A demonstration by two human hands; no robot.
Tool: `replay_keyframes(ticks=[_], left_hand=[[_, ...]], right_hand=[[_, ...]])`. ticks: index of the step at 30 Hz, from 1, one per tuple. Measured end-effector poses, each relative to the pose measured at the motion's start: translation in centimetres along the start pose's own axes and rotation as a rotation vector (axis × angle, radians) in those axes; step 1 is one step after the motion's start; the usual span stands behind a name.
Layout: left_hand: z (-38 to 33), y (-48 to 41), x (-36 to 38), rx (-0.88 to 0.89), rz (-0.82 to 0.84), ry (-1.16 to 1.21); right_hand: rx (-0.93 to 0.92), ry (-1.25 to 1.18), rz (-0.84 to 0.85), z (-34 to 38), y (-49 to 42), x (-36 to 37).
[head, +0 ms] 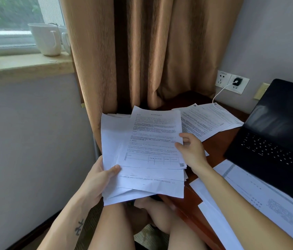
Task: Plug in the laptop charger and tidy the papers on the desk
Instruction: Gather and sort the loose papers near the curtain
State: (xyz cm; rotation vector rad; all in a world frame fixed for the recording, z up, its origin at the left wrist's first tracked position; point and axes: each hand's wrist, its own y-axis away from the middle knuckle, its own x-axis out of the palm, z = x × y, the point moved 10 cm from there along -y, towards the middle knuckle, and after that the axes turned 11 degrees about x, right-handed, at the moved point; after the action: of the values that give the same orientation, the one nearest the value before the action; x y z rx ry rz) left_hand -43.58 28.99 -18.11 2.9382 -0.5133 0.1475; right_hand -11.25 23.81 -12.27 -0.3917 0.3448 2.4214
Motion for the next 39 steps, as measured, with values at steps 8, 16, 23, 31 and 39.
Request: replay_keyframes(ticks=[8, 16, 23, 31, 39], left_hand=[[0.0, 0.2, 0.0, 0.001, -0.029, -0.011], [0.0, 0.2, 0.0, -0.018, -0.049, 0.009], [0.0, 0.5, 0.0, -0.04, 0.001, 0.037], [-0.5, 0.4, 0.3, -0.053, 0.047, 0.076], [-1.2, 0.2, 0.6, -0.091, 0.06, 0.07]], right_hand=[[0.009, 0.014, -0.072, -0.1, 0.8, -4.0], [0.065, 0.068, 0.117, -1.4, 4.2, -4.3], [0.03, 0.099, 0.194, -0.3, 5.9, -0.6], [-0.051, 0.232, 0.122, 0.7, 4.0, 2.1], [-0.192, 0.632, 0.142, 1.4, 2.0, 5.5]])
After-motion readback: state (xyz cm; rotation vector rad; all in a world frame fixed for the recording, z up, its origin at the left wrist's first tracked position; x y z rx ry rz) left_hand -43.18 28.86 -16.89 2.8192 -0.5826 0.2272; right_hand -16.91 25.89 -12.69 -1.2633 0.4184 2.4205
